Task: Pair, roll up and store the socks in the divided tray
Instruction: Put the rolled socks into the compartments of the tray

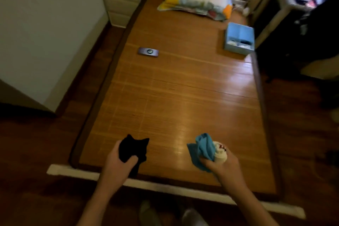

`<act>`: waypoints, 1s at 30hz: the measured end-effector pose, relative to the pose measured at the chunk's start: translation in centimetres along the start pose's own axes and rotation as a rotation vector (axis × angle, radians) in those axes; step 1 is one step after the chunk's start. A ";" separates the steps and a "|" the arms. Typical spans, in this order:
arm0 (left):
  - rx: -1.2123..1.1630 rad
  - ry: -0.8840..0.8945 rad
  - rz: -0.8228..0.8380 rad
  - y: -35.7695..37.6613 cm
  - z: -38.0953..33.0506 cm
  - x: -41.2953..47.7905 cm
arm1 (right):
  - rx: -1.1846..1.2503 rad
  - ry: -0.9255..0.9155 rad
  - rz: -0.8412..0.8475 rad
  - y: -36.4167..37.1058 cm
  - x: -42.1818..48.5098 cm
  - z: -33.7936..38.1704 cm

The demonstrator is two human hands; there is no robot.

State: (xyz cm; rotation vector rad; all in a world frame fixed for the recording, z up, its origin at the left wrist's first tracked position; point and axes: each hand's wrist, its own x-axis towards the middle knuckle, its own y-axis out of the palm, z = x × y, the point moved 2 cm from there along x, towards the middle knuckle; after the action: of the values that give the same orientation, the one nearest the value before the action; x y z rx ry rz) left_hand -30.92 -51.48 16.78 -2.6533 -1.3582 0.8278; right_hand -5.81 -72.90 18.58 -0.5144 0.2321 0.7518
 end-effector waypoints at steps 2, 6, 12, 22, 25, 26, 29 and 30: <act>0.000 0.053 0.041 0.8 -3.5 -1.9 | 0.058 -0.011 -0.073 -2.8 -3.2 1.6; 0.051 0.164 0.131 3.8 -8.9 -4.7 | 0.158 -0.026 -0.226 -8.3 -8.4 2.3; 0.126 0.252 0.323 12.2 -14.9 -9.2 | 0.273 0.017 -0.490 -17.3 -16.3 -0.3; 0.208 0.354 0.654 37.3 -18.7 -23.8 | 0.534 0.175 -0.936 -36.0 -33.5 -15.8; 0.245 0.343 0.759 45.0 -19.4 -28.8 | 0.568 0.223 -1.048 -41.2 -38.7 -20.3; 0.259 0.336 0.791 47.4 -19.6 -30.3 | 0.589 0.237 -1.088 -42.9 -40.2 -21.5; 0.285 0.328 0.877 53.6 -20.4 -34.0 | 0.647 0.249 -1.184 -47.6 -43.1 -24.5; 0.286 0.325 0.913 55.6 -20.8 -35.0 | 0.669 0.251 -1.206 -49.1 -43.6 -25.5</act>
State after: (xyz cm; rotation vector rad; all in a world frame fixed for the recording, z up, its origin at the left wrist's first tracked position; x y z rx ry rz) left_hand 3.69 -108.37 34.54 -2.9157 0.0925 0.5089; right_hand -2.89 -142.15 31.13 -0.0387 0.3302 -0.5723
